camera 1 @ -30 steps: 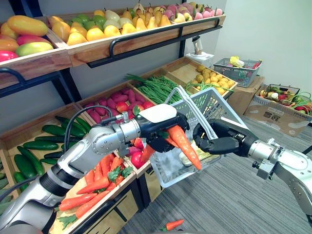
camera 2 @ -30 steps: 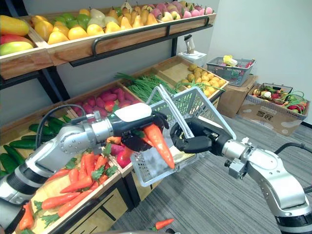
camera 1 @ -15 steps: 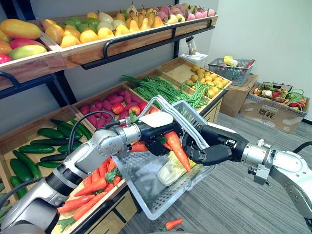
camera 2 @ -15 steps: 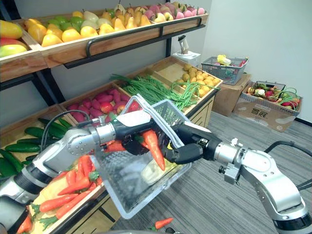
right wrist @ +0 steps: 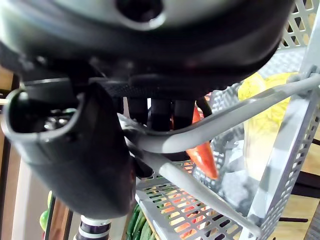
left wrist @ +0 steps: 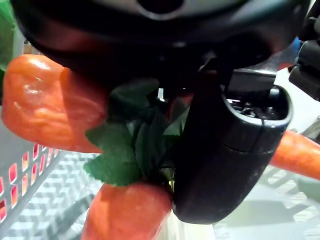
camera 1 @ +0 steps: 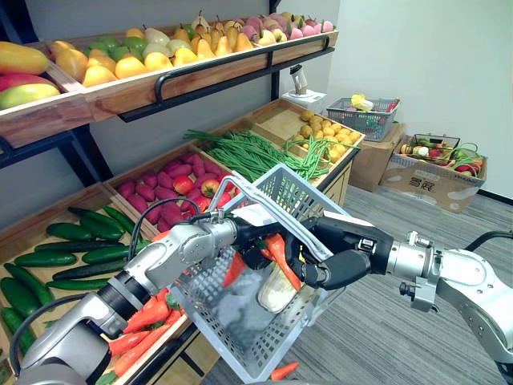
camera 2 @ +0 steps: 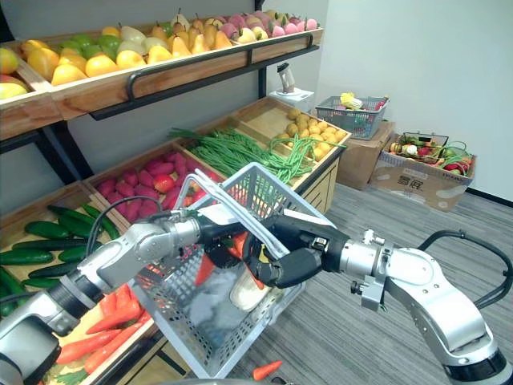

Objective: Pick vegetable in the basket

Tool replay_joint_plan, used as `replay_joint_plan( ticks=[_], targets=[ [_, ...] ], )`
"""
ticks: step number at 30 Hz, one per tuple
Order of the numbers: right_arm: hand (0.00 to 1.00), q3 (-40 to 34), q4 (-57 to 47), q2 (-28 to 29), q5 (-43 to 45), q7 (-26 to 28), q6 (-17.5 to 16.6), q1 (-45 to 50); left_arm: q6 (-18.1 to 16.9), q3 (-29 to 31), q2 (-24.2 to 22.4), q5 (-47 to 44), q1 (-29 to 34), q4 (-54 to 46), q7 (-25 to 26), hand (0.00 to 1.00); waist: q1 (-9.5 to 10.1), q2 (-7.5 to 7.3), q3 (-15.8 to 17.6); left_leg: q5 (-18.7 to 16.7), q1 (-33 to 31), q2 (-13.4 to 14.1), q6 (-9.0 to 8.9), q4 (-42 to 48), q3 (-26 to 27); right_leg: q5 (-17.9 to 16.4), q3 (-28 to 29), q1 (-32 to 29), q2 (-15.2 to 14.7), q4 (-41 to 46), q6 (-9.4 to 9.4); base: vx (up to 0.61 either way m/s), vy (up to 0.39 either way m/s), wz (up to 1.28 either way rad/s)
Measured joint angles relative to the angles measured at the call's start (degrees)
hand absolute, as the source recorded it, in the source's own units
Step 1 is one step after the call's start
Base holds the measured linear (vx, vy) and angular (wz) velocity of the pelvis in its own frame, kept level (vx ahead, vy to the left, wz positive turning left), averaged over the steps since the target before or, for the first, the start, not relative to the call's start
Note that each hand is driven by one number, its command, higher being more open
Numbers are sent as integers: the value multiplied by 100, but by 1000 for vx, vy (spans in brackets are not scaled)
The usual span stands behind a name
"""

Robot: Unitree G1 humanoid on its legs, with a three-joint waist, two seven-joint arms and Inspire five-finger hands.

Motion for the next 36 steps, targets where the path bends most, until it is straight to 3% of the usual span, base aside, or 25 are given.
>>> replay_joint_plan(
  ticks=[7, 13, 17, 23, 27, 31, 33, 36],
  targets=[
    [0, 0, 0, -144, 33, -9, 1, 1, 15, -154, 33, -559, -179, -209, -291, 100, -71, 24, -30, -6, 10, 7, -9, -3, 5, -3, 10, 6, 8, 3, -4, 46, 11, -1],
    [0, -16, 0, -209, 211, -83, 2, -2, 622, -555, 373, -1677, -888, -1114, -1132, 100, -81, 85, -143, -6, 16, 9, -10, -24, -6, -23, -6, 8, 10, 10, -19, 45, 14, 1],
    [0, 23, 0, -207, 251, -138, 4, -1, 1104, -746, 555, -1896, -1041, -1400, -1228, 100, -74, 106, -175, -9, 16, 8, -15, -24, -36, -72, -43, 7, 7, 26, -50, 22, 9, 3],
    [0, 23, 1, -205, 558, -266, 41, -1, 1659, -750, 783, -2150, -1064, -1845, -1228, 100, -66, 81, -205, -8, -28, 15, -16, -22, -148, -100, -166, 9, -10, 38, -55, 27, 13, 10],
    [0, 23, 27, -199, 668, -312, 44, 0, 2114, -738, 966, -2798, -1086, -2032, -1467, 100, 29, 50, -224, -8, -68, 28, -16, -26, -224, -106, -252, 15, -18, 40, -56, 58, 28, 9],
    [0, 3, 256, -202, 673, -422, 44, -1, 2219, -737, 1178, -3091, -1051, -2159, -1599, 100, 80, 21, -242, -8, -136, 31, -16, -18, -324, -108, -342, 14, -40, 14, -58, 43, 26, 14],
    [0, -84, 741, -199, 659, -754, 44, 0, 2225, -679, 1346, -3406, -896, -2414, -1690, 100, 162, 1, -252, -8, -151, 27, -15, -18, -377, -123, -395, 31, -59, 8, -63, 45, 32, 15],
    [0, -284, 1274, -208, 636, -1017, 52, 6, 2225, -278, 1399, -4022, -440, -2743, -1778, 100, 234, -6, -248, -7, -193, 18, -14, -15, -479, -148, -493, 39, -83, 9, -67, 38, 31, 15]
  ],
)
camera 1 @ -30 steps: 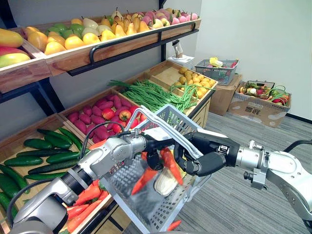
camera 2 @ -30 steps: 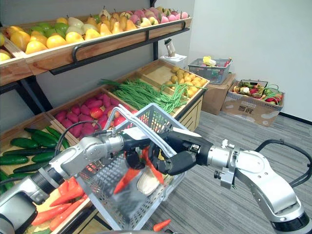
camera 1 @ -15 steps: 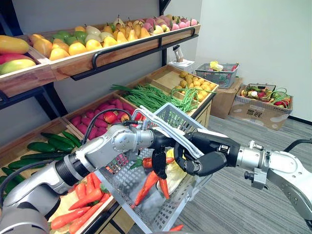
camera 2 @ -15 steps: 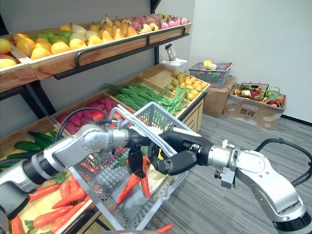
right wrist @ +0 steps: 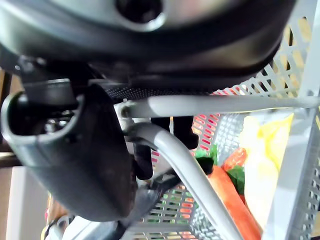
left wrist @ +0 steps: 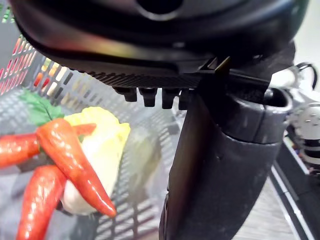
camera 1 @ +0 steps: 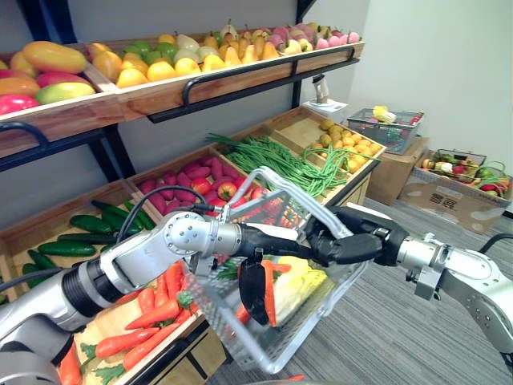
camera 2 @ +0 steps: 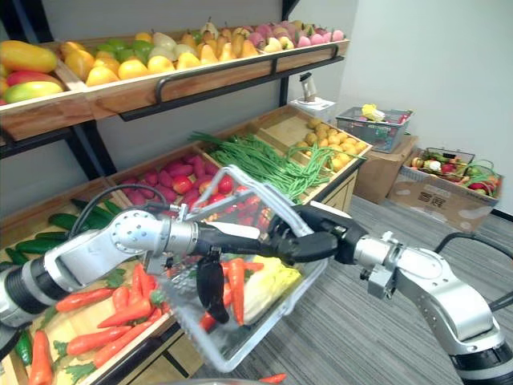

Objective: Pick vegetable in the basket

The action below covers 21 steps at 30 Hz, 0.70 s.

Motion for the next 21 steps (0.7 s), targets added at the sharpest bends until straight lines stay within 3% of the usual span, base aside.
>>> replay_joint_plan(
  ticks=[7, 13, 15, 21],
  targets=[
    [0, -482, 133, 82, -3, -183, 1, 404, -12, 1335, 172, -1364, 966, -219, 145, 100, 152, -6, 9, 0, -54, 9, 1, 15, -161, -45, -149, 27, -18, 2, -22, 32, 23, 11],
    [0, -1228, 272, 312, -3, -180, -3, 749, -55, 3368, 282, -1998, 1761, -135, 679, 100, 200, -25, 169, -1, -170, 10, 3, 101, -388, -96, -324, 26, -48, 48, -38, 18, 22, 16],
    [0, -1398, 273, 368, -3, -184, -18, 913, -226, 4175, 274, -2186, 2178, -25, 661, 100, 229, -6, 212, -7, -207, 5, 13, 113, -493, -97, -390, 35, -59, 47, -41, 21, 20, 13],
    [0, -1673, 268, 695, -3, -283, -91, 1152, -601, 5147, 35, -2463, 3324, 28, 436, 100, 346, -48, 335, -19, -206, 0, 37, 135, -654, -114, -509, 134, -86, 14, -59, 7, 21, 12]
  ],
)
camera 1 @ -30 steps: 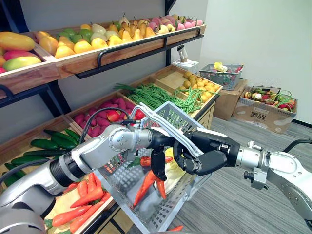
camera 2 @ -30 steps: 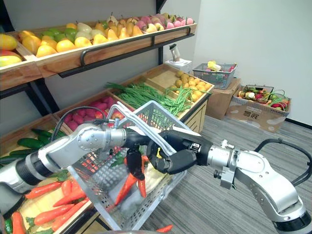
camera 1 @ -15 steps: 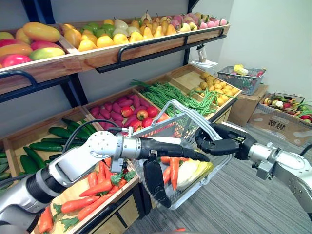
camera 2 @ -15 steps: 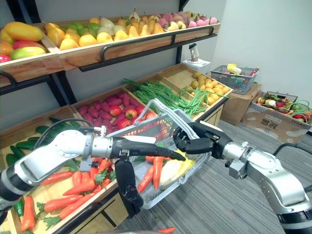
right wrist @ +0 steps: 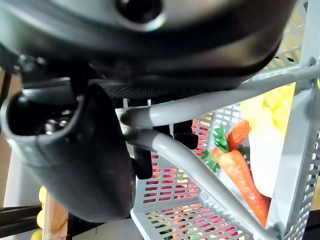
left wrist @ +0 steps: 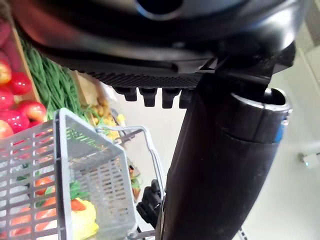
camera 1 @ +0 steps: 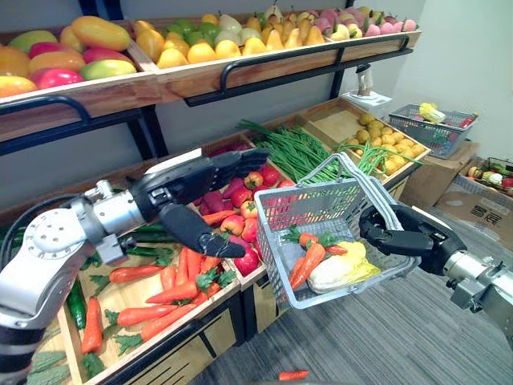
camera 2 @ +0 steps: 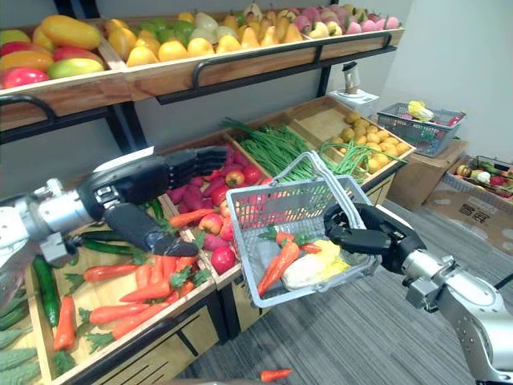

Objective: Pick vegetable in the basket

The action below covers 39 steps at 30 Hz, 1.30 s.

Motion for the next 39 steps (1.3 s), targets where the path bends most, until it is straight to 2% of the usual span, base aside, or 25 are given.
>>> replay_joint_plan(
  ticks=[4, 7, 8, 9, 11, 14, 16, 18, 21, 22, 25, 28, 33, 36, 39],
  targets=[
    [0, -333, -12, 295, 6, -19, -79, 191, -326, 803, -646, -50, 647, -5, 253, 100, 74, -17, 157, -7, -10, -17, 12, 33, -135, -40, -123, 63, -28, 3, -12, 0, 23, 15],
    [0, -646, -9, 689, 15, -140, -135, 368, -836, 1683, -1354, -370, 949, -7, 919, 100, 119, -29, 210, -5, -42, -19, 15, 35, -207, -45, -175, 71, -33, 12, -18, 16, 13, 10],
    [0, -855, -7, 1051, 15, -205, -192, 503, -1146, 2232, -1868, -627, 1065, 2, 1371, 100, 118, -27, 239, -5, -63, -28, 15, 28, -298, -50, -222, 76, -34, 10, -25, 30, 8, 14],
    [0, -942, 6, 1279, 14, -257, -226, 566, -1378, 2556, -2187, -749, 1159, 16, 1668, 100, 118, -30, 244, -4, -71, -33, 17, 12, -321, -53, -233, 73, -35, 4, -29, 25, 7, 10],
    [0, -1062, 77, 1645, 4, -334, -310, 641, -1769, 2991, -2718, -838, 1275, 110, 2141, 100, 118, -33, 246, -3, -74, -63, 18, -23, -424, -71, -246, 77, -38, 0, -48, 20, 13, 6],
    [0, -1209, 195, 2191, -22, -615, -468, 691, -2675, 3541, -3784, -843, 1400, 759, 3551, 100, 123, -51, 251, 7, -74, -156, 35, -115, -644, -97, -285, 79, -70, 6, -50, 10, 30, 9],
    [0, -1246, 206, 2267, -22, -747, -505, 695, -2860, 3755, -4111, -794, 1403, 1097, 4303, 100, 131, -74, 263, 10, -74, -175, 40, -122, -674, -98, -298, 88, -86, 3, -49, 2, 31, 5],
    [0, -1246, 210, 2371, -21, -989, -540, 752, -3161, 4065, -4488, -624, 1417, 1692, 5397, 100, 139, -163, 273, 10, -73, -184, 41, -118, -759, -98, -370, 142, -102, -15, -49, 3, 32, 14],
    [0, -1262, 214, 2459, 28, -1219, -541, 853, -3377, 4412, -4817, -489, 1462, 2282, 6272, 100, 159, -283, 232, 3, -55, -180, 48, -119, -802, -107, -417, 190, -109, -43, -52, 6, 22, 11],
    [0, -1337, 214, 2545, 32, -1331, -541, 919, -3509, 4653, -5030, -455, 1509, 2760, 6696, 100, 227, -341, 208, -7, -56, -178, 53, -112, -810, -109, -428, 198, -112, -47, -51, 9, 18, 3],
    [0, -1552, 215, 2546, 36, -1396, -541, 1004, -3606, 4932, -5227, -461, 1563, 3388, 6997, 100, 291, -362, 213, -77, -60, -172, 52, -27, -846, -126, -460, 252, -124, -57, -37, 1, 30, 5],
    [0, -1950, 219, 2545, 52, -1442, -544, 1020, -3732, 5199, -5328, -741, 1668, 4141, 7052, 100, 288, -353, 216, -218, -80, -152, 23, 92, -841, -184, -456, 266, -123, -22, -18, -9, 51, -1],
    [0, -2692, 280, 2520, 306, -1664, -651, 1021, -3763, 5445, -5361, -1353, 1659, 5306, 6859, 100, 240, -296, 186, -300, -79, -88, 45, 206, -730, -191, -380, 257, -83, -18, -16, 18, 27, -11],
    [0, -3048, 401, 2440, 474, -1740, -695, 1019, -3757, 5447, -5436, -1853, 1642, 5611, 6605, 100, 220, -312, 162, -308, -12, -51, 39, 182, -641, -189, -331, 256, -40, -19, -16, 48, -5, -16],
    [0, -3308, 470, 2326, 482, -1761, -823, 1014, -3655, 5437, -5569, -1919, 1586, 5915, 6419, 100, 136, -315, 150, -322, 18, -21, 30, 159, -581, -188, -277, 251, -7, -22, -16, 23, -4, -10]
  ],
)
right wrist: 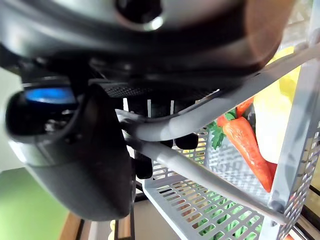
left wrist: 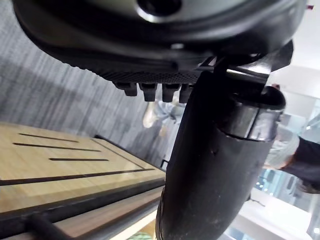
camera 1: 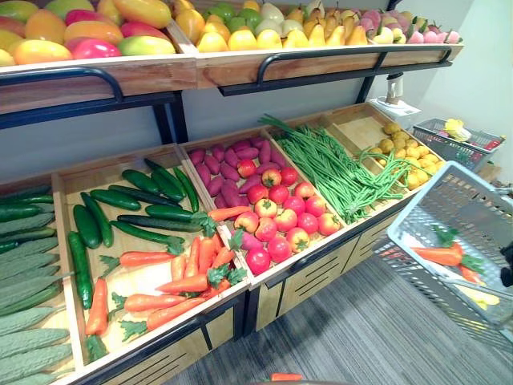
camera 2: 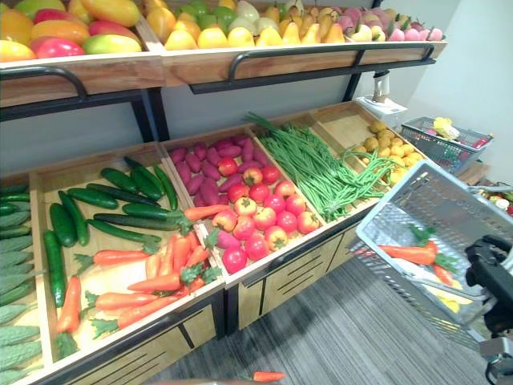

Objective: Pick vegetable in the basket

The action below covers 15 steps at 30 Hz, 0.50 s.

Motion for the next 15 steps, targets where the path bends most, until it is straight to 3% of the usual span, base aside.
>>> replay_joint_plan(
  ticks=[8, 12, 15],
  targets=[
    [0, -95, 740, -242, 235, 30, -4, -119, 570, -342, -170, 0, -128, 809, -555, 100, -145, -16, -60, 8, 109, -1, -24, -107, 115, 0, 58, 3, 15, 9, 2, -3, 10, -6],
    [0, 430, 1568, -124, 226, 11, -3, -172, 1006, -912, -330, 344, -153, 1276, -962, 100, -162, -11, -76, 21, 161, -2, -37, -153, 143, 0, 50, 21, 12, 6, 3, 4, 5, -3],
    [0, 738, 2256, 388, 225, -41, -2, -219, 1360, -1613, -382, 641, -159, 1525, -1362, 100, -141, -5, -81, 47, 170, 0, -51, -183, 109, 0, 2, 41, 14, -2, 2, 15, 10, 6]
  ],
)
